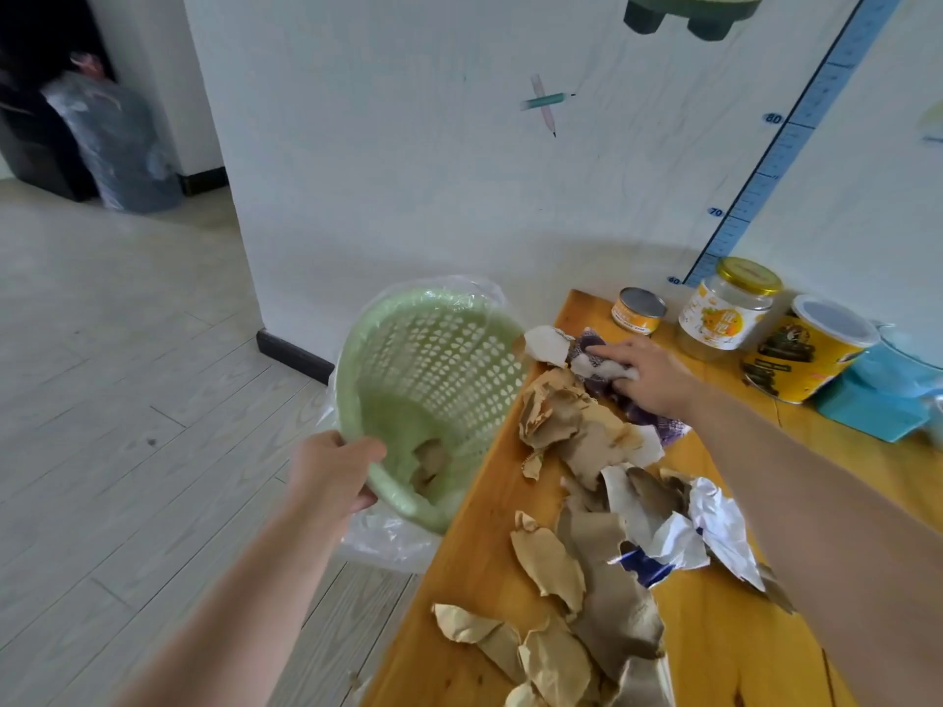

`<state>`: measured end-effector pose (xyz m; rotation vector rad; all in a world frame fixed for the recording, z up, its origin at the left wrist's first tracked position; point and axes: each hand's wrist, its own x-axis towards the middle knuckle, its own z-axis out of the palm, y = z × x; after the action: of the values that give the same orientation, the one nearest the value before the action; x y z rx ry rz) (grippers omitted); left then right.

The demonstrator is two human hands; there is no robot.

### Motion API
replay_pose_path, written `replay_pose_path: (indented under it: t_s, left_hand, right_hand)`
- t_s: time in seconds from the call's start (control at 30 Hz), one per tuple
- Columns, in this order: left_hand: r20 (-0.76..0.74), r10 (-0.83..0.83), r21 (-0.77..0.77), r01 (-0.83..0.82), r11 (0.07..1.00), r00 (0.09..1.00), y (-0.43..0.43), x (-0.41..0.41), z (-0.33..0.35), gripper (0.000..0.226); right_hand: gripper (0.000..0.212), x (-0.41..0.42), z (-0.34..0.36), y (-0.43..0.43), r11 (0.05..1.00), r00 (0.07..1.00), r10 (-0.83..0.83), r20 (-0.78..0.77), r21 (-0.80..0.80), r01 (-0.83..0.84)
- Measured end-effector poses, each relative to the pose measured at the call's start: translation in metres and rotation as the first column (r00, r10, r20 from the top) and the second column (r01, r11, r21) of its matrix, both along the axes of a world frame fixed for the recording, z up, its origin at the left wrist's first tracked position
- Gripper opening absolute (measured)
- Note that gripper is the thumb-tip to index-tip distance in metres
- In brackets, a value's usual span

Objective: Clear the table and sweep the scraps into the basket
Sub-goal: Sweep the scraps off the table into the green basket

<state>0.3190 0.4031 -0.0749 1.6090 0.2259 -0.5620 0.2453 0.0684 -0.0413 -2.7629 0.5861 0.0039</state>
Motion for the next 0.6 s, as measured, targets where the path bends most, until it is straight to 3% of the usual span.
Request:
replay_pose_path:
  t_s: [0.43,0.6]
  left_hand:
    - [-0.032,-0.047,0.002,0.047,0.999,0.998,-0.002,-0.01,-0.002,0.005]
    - [-0.032,-0.016,0.027,0.017,1.0,0.999,0.003,-0.012,-0.004,0.004]
  right_hand:
    - [0.072,0.036,0.013,0.032,0.978,0.979,0.205,-0.013,-0.041,-0.205]
    - [0.062,0.032,0.031,0.012,0.995,0.963,0.015,0.269,0.096,-0.042]
